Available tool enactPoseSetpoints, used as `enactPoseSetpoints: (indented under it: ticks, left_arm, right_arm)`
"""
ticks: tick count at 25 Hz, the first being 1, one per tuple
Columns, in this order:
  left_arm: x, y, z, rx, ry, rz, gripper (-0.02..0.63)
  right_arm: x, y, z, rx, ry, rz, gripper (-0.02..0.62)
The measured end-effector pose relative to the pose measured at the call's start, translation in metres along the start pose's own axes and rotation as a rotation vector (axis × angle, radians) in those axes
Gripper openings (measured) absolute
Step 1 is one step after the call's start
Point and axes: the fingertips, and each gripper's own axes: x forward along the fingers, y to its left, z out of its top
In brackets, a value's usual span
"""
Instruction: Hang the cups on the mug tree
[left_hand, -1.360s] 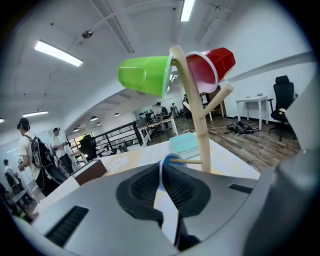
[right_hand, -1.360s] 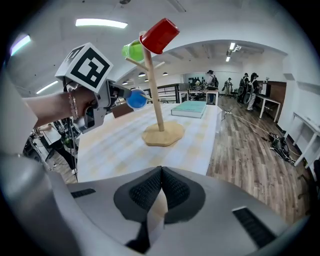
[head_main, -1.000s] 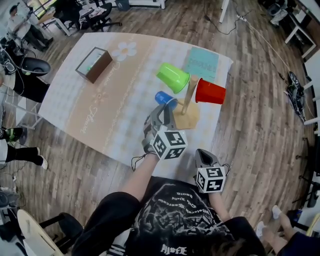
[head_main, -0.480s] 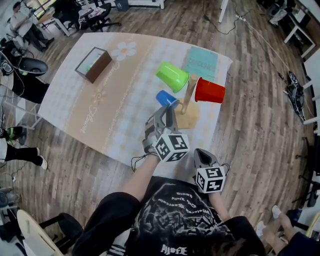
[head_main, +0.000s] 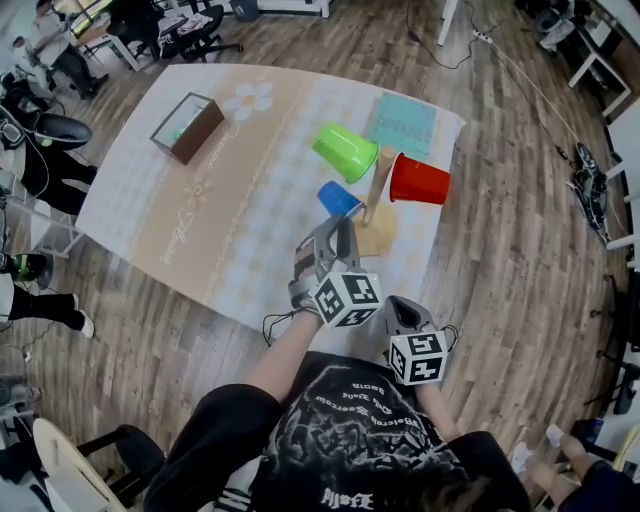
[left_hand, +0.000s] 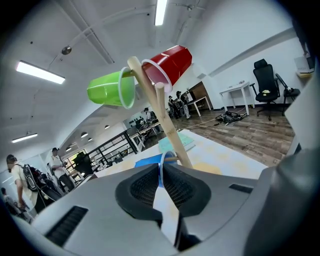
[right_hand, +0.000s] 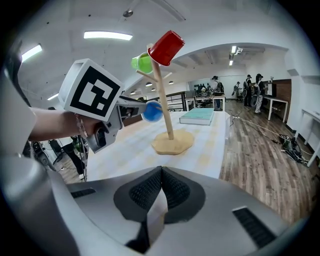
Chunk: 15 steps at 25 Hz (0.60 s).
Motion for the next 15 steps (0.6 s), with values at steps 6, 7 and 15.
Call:
enactPoseSetpoints:
  ticks: [6, 7, 15]
  left_arm:
    - [-0.001, -0.004, -0.003, 0.007, -0.009, -0.009, 0.035]
    - [-0.001, -0.006, -0.003, 0.014, -0.012, -0.015, 0.035]
    - [-0.001, -0.018, -0.004, -0.010, -0.038, -0.046, 0.041]
  right_arm:
    - [0.001, -0.003, -0.004, 0.009, 0.018, -0.016, 0.009]
    - [0.000, -0.003, -0.004, 0.009, 0.018, -0.015, 0.009]
    - [0.000, -0.001, -0.004, 0.005, 0.013, -0.005, 0.009]
